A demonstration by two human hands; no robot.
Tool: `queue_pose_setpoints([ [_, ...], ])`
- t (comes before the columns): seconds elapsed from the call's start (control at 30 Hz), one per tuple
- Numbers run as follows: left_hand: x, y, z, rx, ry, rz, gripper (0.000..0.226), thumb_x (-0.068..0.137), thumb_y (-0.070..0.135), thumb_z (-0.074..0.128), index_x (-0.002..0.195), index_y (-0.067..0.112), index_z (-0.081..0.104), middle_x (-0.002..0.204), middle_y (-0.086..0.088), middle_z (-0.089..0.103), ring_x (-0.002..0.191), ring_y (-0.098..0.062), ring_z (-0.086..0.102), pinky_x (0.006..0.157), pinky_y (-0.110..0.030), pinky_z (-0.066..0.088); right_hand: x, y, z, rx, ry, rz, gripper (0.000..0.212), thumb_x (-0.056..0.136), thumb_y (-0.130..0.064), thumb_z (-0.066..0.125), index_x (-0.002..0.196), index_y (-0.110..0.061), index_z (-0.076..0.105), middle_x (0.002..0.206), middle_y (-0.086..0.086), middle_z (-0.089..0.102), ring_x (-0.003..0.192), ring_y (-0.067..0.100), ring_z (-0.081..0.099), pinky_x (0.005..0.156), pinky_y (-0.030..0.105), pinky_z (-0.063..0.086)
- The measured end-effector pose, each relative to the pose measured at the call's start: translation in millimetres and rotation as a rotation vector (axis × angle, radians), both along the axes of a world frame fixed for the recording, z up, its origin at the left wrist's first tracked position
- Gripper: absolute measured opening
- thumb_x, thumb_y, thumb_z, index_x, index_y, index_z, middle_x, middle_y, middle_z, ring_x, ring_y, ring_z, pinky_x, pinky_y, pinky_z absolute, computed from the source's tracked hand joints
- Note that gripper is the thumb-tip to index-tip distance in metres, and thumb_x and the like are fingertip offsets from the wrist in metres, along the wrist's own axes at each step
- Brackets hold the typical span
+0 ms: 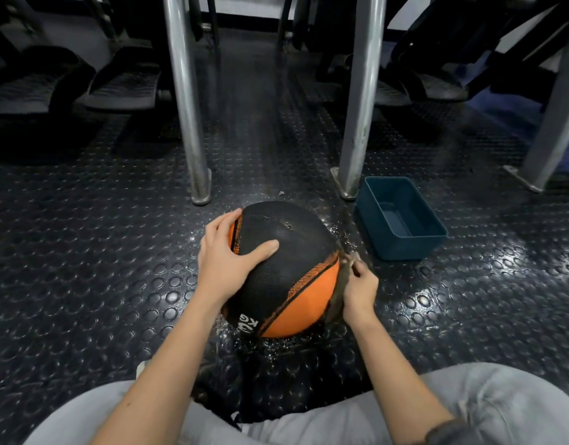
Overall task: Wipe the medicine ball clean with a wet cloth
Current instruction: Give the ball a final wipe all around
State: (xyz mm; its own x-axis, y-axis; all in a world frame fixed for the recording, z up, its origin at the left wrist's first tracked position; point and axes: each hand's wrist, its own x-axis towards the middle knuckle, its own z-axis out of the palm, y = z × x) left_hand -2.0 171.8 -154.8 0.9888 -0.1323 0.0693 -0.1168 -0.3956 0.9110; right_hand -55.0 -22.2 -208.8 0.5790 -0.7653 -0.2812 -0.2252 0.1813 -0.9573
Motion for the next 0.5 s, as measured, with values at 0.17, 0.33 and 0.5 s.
queue_pose_setpoints([
  [0.17, -2.8, 1.3, -2.5, -0.044, 0.022, 0.098, 0.096, 0.053, 0.070, 0.065, 0.138, 0.033, 0.039, 0.124, 0.019, 0.029, 0.119, 0.001, 0.023, 0.109, -0.034, 0.025, 6.7, 28.7, 48.0, -0.408, -0.136, 0.033, 0.024, 0.094, -0.006, 0.052, 0.114, -0.006, 0.065, 0.100, -0.003, 0.055, 0.101, 0.017, 0.053, 0.092, 0.024, 0.039],
  [0.33, -1.1, -6.3, 0.7, 0.034, 0.000, 0.129, 0.101, 0.050, 0.078, 0.057, 0.138, 0.032, 0.040, 0.132, 0.010, 0.033, 0.130, -0.012, 0.027, 0.112, -0.038, 0.023, -0.8, 70.6, 69.9, -0.970, -0.276, 0.233, 0.020, 0.091, -0.012, 0.057, 0.106, -0.016, 0.069, 0.096, -0.006, 0.053, 0.089, 0.014, 0.039, 0.080, 0.004, 0.026],
  [0.5, 0.1, -13.7, 4.0, 0.078, -0.001, 0.080, 0.096, 0.054, 0.074, 0.059, 0.139, 0.035, 0.037, 0.138, 0.010, 0.030, 0.134, -0.014, 0.024, 0.114, -0.043, 0.022, 8.6, 17.6, 48.4, -0.679, -0.135, 0.101, 0.022, 0.093, -0.006, 0.054, 0.111, -0.010, 0.067, 0.095, 0.001, 0.054, 0.093, 0.022, 0.052, 0.087, 0.026, 0.041],
])
